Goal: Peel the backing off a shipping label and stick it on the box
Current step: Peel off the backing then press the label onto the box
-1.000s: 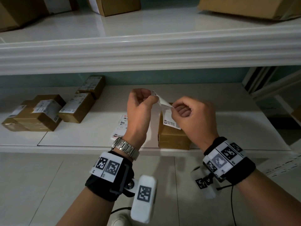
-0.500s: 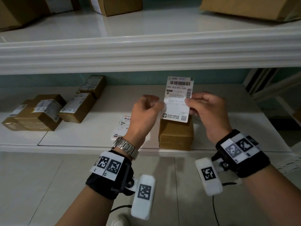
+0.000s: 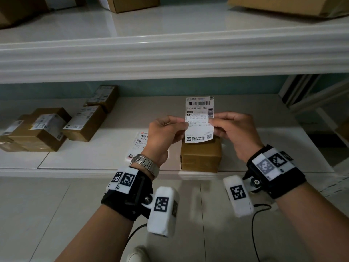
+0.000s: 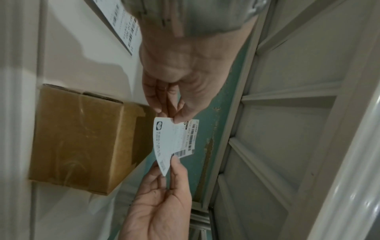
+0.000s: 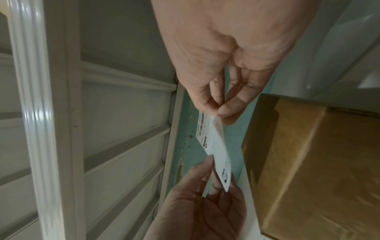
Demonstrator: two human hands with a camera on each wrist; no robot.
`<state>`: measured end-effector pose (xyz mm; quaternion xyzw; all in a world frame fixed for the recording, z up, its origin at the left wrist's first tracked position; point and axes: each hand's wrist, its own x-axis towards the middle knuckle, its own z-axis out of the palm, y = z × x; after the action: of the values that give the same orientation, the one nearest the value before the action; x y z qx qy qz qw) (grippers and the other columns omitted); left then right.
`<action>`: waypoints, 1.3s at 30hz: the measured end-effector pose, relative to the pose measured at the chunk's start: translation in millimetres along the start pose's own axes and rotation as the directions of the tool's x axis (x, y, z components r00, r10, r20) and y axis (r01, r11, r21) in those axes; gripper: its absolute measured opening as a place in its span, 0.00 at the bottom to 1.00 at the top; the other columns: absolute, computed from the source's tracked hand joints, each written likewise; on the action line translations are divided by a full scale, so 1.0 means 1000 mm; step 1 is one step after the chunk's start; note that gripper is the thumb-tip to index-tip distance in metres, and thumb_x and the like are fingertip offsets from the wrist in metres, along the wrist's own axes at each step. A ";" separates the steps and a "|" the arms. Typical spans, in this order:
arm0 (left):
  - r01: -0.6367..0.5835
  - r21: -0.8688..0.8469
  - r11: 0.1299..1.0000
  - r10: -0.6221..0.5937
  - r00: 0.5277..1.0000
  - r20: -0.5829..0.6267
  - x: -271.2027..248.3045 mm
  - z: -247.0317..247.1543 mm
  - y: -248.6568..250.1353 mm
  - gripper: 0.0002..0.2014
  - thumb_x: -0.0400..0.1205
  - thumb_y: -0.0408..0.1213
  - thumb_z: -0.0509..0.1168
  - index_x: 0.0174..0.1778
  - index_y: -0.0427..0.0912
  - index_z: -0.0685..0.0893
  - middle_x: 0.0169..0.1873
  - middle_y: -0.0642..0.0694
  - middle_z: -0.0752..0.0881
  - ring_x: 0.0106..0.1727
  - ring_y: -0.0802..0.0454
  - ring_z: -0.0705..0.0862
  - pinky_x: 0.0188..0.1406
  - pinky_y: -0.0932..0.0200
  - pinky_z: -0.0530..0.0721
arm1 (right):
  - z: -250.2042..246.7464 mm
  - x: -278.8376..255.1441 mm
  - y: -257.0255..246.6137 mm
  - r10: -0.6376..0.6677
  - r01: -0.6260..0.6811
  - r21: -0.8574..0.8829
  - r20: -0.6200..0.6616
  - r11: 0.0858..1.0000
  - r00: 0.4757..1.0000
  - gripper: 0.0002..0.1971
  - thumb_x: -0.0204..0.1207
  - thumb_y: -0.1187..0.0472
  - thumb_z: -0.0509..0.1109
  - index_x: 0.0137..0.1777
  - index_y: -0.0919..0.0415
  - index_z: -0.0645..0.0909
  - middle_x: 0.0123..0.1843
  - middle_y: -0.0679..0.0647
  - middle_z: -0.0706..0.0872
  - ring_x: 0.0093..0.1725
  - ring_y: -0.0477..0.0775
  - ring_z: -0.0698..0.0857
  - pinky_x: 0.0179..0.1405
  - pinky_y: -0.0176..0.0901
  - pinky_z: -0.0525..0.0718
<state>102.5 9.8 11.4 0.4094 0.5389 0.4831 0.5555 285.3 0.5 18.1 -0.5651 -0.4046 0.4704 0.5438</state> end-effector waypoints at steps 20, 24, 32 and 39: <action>0.028 0.188 0.982 -0.008 0.995 -0.104 0.012 0.003 -0.015 0.07 0.73 0.25 0.80 0.45 0.29 0.91 0.41 0.36 0.95 0.37 0.47 0.92 0.36 0.62 0.90 | -0.004 0.005 0.013 0.008 -0.028 -0.281 -0.073 0.959 0.997 0.06 0.68 0.73 0.81 0.43 0.67 0.90 0.35 0.60 0.93 0.25 0.45 0.87 0.30 0.34 0.85; 0.019 0.210 0.978 0.003 0.995 -0.104 0.012 0.004 -0.015 0.05 0.73 0.25 0.80 0.43 0.31 0.92 0.40 0.37 0.95 0.41 0.43 0.95 0.38 0.60 0.92 | -0.005 0.006 0.013 0.019 -0.040 -0.296 -0.071 0.954 0.997 0.05 0.67 0.74 0.80 0.41 0.67 0.90 0.32 0.60 0.92 0.24 0.45 0.86 0.29 0.35 0.83; -0.002 0.179 0.984 0.020 0.995 -0.100 0.010 0.005 -0.014 0.05 0.72 0.22 0.80 0.41 0.27 0.92 0.38 0.31 0.94 0.32 0.43 0.90 0.39 0.53 0.94 | -0.006 0.007 0.014 0.016 -0.039 -0.308 -0.077 0.950 0.997 0.05 0.67 0.74 0.80 0.40 0.67 0.90 0.31 0.60 0.92 0.23 0.46 0.86 0.28 0.36 0.83; -0.029 0.185 0.982 0.046 0.995 -0.086 0.011 0.004 -0.015 0.04 0.72 0.23 0.81 0.39 0.29 0.92 0.39 0.34 0.95 0.44 0.33 0.95 0.45 0.45 0.95 | -0.006 0.006 0.014 0.020 -0.045 -0.316 -0.081 0.948 0.997 0.05 0.68 0.74 0.81 0.42 0.68 0.90 0.35 0.60 0.93 0.22 0.42 0.87 0.26 0.32 0.83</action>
<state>107.1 17.4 -5.0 0.4469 0.5979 0.4595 0.4813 292.2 3.5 3.6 -0.6693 -0.4445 0.3861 0.4532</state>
